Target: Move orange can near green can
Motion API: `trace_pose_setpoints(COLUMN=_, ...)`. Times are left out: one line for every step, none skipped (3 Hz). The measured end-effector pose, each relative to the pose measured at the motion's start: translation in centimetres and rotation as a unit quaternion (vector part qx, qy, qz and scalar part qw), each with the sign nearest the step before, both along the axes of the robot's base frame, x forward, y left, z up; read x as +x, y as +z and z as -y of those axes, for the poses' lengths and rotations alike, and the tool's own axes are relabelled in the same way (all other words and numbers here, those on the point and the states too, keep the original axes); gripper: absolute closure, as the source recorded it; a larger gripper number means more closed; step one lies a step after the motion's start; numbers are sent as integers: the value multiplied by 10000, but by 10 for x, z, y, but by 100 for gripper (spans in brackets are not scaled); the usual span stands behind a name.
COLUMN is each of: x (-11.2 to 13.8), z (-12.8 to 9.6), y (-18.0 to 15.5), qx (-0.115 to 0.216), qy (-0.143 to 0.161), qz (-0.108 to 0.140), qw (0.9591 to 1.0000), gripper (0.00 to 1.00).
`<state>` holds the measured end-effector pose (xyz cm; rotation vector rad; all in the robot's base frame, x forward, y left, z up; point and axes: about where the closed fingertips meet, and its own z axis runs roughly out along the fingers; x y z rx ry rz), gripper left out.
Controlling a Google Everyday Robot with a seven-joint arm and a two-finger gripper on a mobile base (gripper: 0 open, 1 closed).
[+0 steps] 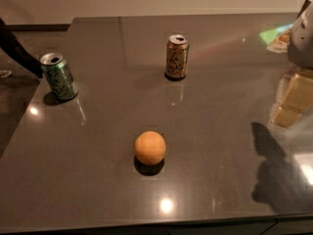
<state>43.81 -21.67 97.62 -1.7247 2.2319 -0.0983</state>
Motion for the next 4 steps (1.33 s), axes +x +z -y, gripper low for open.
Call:
trace_pose_setpoints(x=0, z=0, y=0, qx=0, qy=0, qz=1, qw=10000, gripper=0)
trace_pose_setpoints(x=38, z=3, y=0, qx=203, qy=-418, qz=148, qw=9988, gripper=0)
trace_pose_setpoints(x=91, z=9, y=-1, qx=562, qy=-963, qz=442, qw=9928, gripper=0)
trace_pose_setpoints(x=139, z=5, y=0, qx=1081, qy=-1297, qz=812, qw=9823, gripper=0)
